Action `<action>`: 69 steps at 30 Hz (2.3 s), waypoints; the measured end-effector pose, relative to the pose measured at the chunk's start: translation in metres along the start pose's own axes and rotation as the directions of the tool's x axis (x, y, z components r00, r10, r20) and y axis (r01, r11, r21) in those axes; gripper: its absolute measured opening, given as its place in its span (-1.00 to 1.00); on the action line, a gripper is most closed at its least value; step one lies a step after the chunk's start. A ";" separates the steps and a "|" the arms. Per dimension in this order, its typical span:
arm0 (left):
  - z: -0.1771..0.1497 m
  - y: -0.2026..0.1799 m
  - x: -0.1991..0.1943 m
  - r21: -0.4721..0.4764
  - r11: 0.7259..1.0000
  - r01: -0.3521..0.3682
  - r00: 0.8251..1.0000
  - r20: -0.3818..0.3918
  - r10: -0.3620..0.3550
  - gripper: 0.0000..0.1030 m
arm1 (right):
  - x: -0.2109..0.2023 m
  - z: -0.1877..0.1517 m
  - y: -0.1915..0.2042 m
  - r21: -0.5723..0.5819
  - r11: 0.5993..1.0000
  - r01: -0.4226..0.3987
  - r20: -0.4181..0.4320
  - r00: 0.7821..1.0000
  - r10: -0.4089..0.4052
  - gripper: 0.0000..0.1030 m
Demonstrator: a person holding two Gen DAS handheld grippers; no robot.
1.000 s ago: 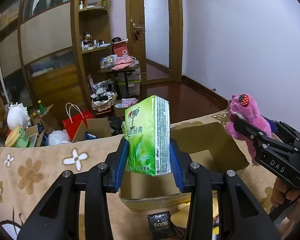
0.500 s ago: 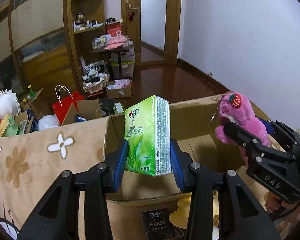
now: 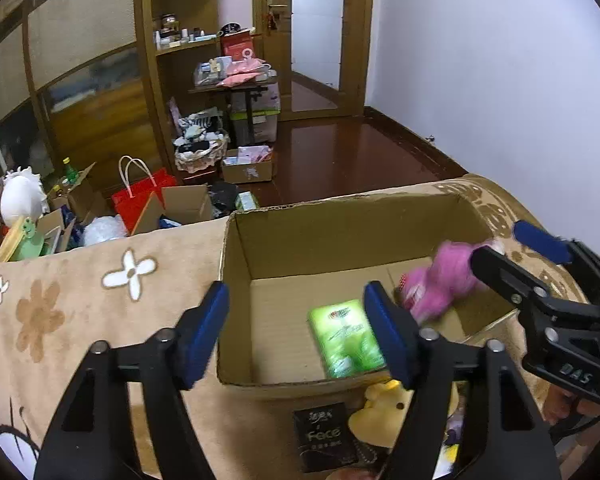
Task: Organize soft objects
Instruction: 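Open the left tool over the box while the right tool releases the pink bear inside, then move the left tool to the pale pink block while the right tool moves to the purple plush doll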
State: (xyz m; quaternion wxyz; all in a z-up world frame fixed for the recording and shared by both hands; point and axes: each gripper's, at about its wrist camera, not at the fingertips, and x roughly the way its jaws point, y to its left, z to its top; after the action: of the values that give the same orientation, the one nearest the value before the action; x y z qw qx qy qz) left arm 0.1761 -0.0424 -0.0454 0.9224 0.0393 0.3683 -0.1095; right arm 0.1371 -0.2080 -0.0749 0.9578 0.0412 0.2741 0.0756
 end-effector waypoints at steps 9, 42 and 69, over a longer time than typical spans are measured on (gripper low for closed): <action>-0.003 0.011 -0.022 -0.032 0.999 -0.037 0.999 -0.005 0.037 0.80 | -0.029 0.002 0.010 -0.009 1.000 0.011 0.013 1.000 -0.010 1.00; -0.079 -0.002 -0.119 0.019 1.000 -0.010 0.989 -0.150 0.013 0.81 | -0.135 -0.047 0.030 0.051 0.999 0.012 -0.015 1.000 -0.011 1.00; -0.108 -0.027 -0.060 0.085 0.995 0.057 0.939 -0.342 -0.025 0.81 | -0.075 -0.102 0.001 0.226 0.974 0.030 -0.280 0.959 0.035 0.54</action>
State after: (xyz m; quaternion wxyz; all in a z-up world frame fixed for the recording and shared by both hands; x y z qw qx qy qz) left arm 0.0548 -0.0412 -0.0824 0.8395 0.0933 0.5173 -0.1375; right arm 0.0202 -0.2161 -0.1221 0.8978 0.1400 0.4145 0.0499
